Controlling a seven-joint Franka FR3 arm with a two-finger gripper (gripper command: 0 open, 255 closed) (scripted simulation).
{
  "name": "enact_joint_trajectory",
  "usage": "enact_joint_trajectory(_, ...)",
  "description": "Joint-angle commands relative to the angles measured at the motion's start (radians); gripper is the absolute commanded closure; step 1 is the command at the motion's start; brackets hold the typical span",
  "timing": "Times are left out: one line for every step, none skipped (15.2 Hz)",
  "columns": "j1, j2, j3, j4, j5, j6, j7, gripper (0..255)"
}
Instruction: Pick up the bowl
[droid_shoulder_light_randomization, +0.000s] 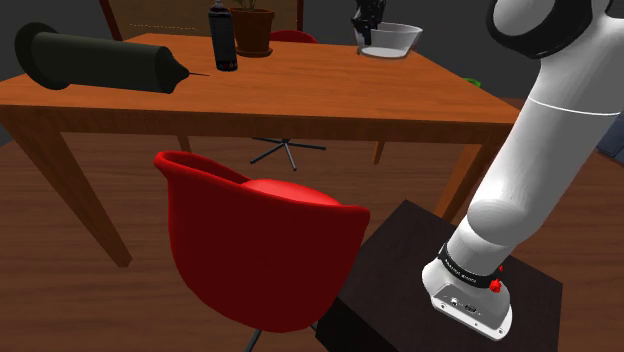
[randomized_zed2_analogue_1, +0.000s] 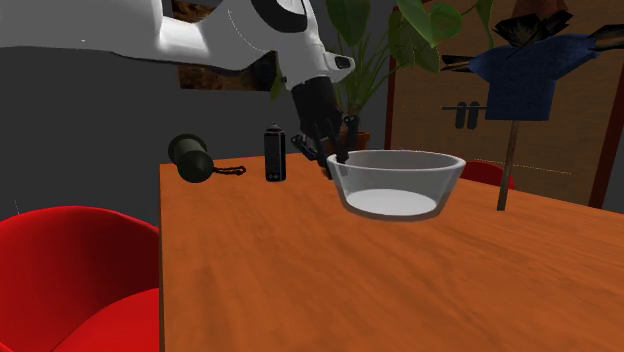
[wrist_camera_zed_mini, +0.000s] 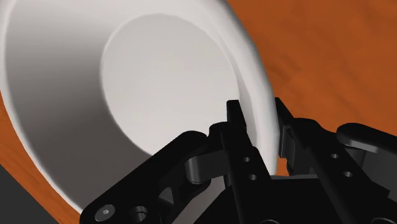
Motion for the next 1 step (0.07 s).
enact_joint_trajectory(0.000, 0.009, 0.000, 0.022, 0.000, -0.012, -0.004, 255)
